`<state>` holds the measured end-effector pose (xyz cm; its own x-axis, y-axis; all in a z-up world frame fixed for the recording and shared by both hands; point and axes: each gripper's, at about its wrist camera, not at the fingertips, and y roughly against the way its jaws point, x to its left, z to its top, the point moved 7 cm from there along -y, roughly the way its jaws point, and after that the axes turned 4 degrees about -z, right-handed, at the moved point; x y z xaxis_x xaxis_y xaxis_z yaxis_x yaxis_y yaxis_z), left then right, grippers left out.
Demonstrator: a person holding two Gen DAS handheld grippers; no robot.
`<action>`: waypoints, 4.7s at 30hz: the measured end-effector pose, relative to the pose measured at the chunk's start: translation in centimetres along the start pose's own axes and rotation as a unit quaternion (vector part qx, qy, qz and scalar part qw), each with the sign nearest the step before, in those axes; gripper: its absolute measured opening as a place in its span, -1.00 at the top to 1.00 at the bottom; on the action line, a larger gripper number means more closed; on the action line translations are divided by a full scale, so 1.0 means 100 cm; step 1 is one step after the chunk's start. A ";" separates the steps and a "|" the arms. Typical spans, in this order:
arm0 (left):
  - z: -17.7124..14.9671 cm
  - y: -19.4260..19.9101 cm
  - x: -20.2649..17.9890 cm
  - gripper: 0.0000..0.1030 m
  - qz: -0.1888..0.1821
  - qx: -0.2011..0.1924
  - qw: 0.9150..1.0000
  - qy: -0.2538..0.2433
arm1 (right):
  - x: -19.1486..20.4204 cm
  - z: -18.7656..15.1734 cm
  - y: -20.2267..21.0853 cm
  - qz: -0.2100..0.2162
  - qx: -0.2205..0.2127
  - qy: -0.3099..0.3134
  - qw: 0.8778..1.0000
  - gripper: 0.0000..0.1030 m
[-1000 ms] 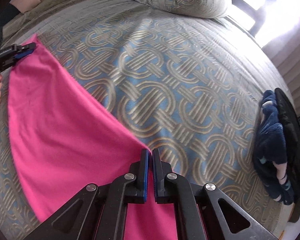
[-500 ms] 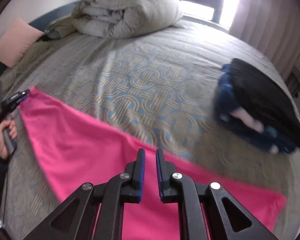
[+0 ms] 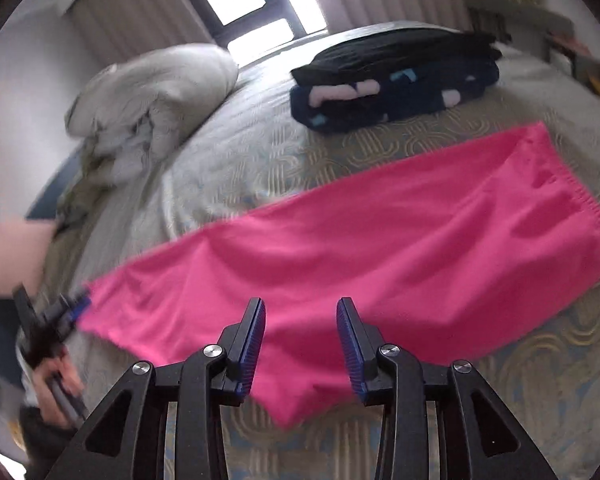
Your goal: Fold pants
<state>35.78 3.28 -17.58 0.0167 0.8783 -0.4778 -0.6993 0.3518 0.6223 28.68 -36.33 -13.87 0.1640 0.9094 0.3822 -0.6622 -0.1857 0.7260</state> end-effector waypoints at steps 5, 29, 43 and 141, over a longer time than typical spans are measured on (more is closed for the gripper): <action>0.005 -0.034 0.017 0.18 0.055 0.013 0.998 -0.001 | -0.030 0.031 -0.034 0.022 -0.012 -0.067 0.997 0.27; -0.072 0.060 -0.106 -0.04 -0.147 0.061 0.983 -0.091 | -0.118 -0.023 0.065 0.016 -0.044 -0.116 0.992 0.05; -0.212 0.002 -0.273 -0.04 -0.263 0.162 0.937 -0.165 | -0.195 -0.057 0.106 0.038 -0.046 -0.218 0.974 0.03; 0.031 0.068 0.226 0.65 0.024 -0.074 0.955 0.285 | -0.199 -0.022 0.061 -0.094 -0.094 -0.193 0.972 0.47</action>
<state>33.62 26.49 -22.26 -0.3797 0.5580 -0.7379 -0.7840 0.2293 0.5769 19.76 -54.73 -18.25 0.5328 0.7069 0.4652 -0.7102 0.0745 0.7001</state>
